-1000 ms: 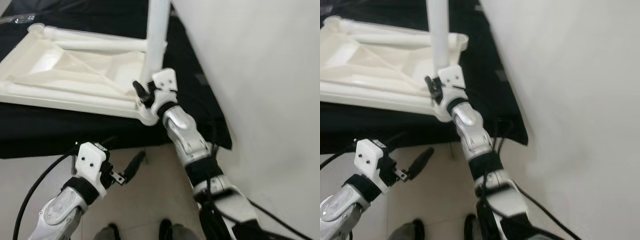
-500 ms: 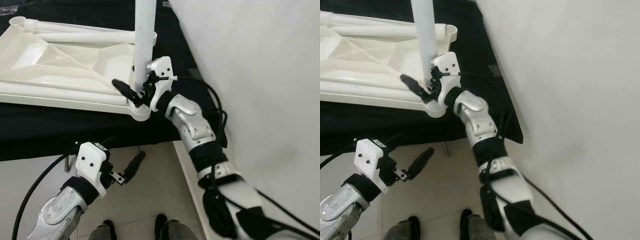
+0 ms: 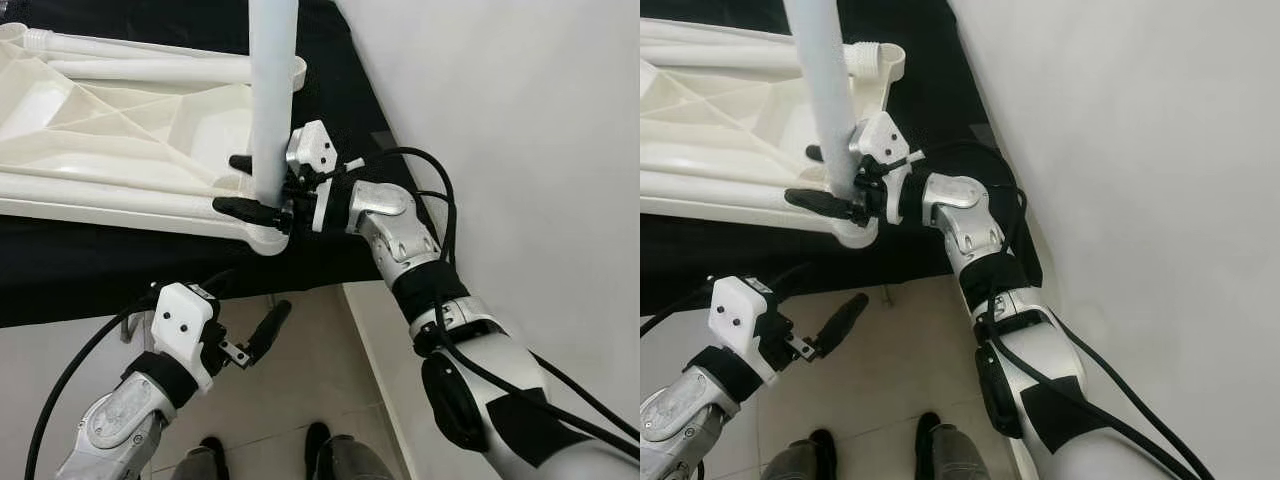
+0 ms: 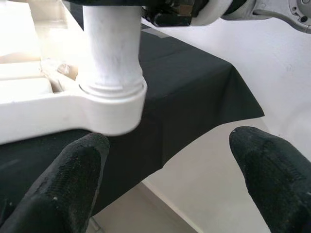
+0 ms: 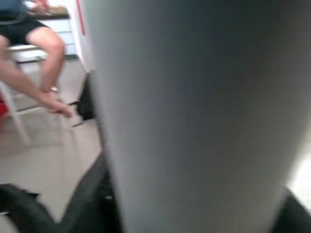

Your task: Building children table

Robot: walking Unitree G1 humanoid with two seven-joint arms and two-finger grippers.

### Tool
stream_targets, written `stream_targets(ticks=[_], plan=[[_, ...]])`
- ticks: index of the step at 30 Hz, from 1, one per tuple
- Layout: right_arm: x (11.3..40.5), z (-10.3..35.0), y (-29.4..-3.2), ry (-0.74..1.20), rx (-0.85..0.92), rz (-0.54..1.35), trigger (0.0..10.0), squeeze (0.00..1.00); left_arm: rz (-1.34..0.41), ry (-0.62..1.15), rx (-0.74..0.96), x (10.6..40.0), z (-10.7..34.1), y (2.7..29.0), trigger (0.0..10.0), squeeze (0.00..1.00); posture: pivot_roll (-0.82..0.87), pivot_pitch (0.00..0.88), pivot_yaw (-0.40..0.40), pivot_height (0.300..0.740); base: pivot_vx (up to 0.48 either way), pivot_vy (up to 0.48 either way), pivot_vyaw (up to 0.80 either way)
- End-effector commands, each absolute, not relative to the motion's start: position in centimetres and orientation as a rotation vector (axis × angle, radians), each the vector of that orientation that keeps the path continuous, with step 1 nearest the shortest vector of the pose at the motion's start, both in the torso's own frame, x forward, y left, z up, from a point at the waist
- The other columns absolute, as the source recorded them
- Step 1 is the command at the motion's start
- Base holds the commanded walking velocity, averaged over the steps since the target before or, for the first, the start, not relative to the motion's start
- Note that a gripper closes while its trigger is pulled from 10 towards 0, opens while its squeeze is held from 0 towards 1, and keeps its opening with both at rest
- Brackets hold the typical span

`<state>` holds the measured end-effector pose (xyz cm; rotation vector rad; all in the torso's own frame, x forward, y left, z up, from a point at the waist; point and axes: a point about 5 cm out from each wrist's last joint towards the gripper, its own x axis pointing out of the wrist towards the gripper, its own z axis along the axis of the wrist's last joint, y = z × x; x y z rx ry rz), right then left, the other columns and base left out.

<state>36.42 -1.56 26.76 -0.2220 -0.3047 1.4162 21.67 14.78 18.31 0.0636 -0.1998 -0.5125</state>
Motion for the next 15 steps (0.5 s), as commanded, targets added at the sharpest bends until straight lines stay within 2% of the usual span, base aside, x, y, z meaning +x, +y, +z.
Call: stream_targets(ticks=[1,8,11,14,15], plan=[[35.9,26.1,-0.6,-0.267,-0.224,1.5,0.0,0.0,-0.513,-0.187,0.066,21.3,18.0,14.6,10.0,0.0,0.17,0.3,-0.158,0.74,0.0,0.0,0.0],[36.1,26.1,-1.0,-0.276,-0.223,1.521,0.0,0.0,-0.513,-0.187,0.066,21.3,18.1,14.7,10.0,0.0,0.16,0.302,-0.157,0.74,0.0,0.0,0.0],[37.0,25.4,-2.4,-0.275,-0.181,1.334,0.0,0.0,-0.517,-0.183,0.063,21.2,18.0,14.6,10.0,0.0,0.15,0.309,-0.156,0.74,0.0,0.0,0.0],[38.3,23.4,-3.4,-0.19,-0.1,0.933,0.0,0.0,-0.523,-0.178,0.058,21.1,17.9,14.6,10.0,0.0,0.12,0.315,-0.147,0.74,0.0,0.0,0.0],[38.3,23.4,-3.4,-0.19,-0.1,0.933,0.0,0.0,-0.523,-0.178,0.058,21.1,17.9,14.6,10.0,0.0,0.12,0.315,-0.147,0.74,0.0,0.0,0.0]])
